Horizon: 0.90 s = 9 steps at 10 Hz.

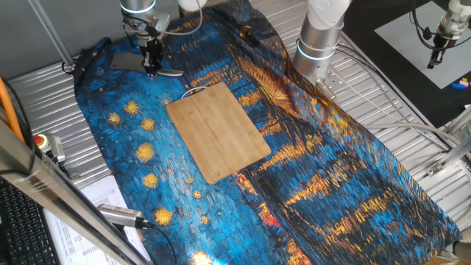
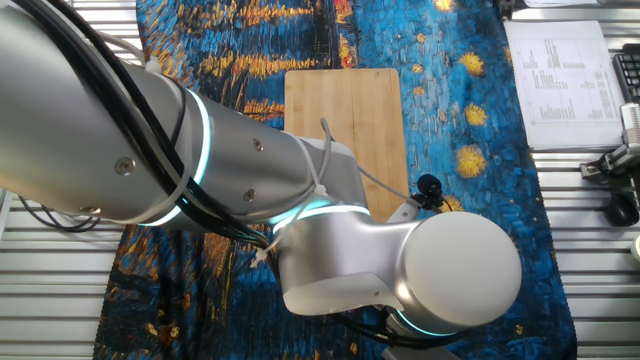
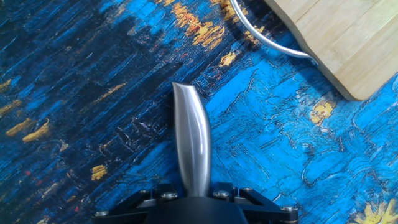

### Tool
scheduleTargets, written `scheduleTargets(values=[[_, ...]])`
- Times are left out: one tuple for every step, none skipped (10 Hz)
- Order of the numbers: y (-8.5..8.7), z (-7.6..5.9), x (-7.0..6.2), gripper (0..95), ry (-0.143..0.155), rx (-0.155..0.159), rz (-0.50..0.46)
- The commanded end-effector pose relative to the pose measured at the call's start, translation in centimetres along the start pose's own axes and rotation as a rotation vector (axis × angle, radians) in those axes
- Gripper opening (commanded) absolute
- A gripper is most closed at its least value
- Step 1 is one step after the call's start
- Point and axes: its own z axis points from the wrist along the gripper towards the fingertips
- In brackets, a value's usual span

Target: Put the knife on the cutting board

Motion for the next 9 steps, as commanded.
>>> scheduleTargets(values=[[-0.01,0.22,0.04,0.0,0.0,0.0,0.005],[0.0,0.21,0.04,0.0,0.0,-0.002,0.009],[0.05,0.18,0.06,0.0,0.0,-0.002,0.015],[0.14,0.11,0.09,0.0,-0.001,-0.003,0.029],[0.16,0.03,0.1,0.0,-0.001,-0.001,0.029],[0.16,-0.05,0.1,0.0,-0.002,-0.001,0.027],[0.16,-0.17,0.09,0.0,-0.002,-0.001,0.031],[0.16,-0.27,0.08,0.0,-0.002,-0.002,0.035],[0.16,-0.35,0.07,0.0,-0.001,-0.002,0.038]])
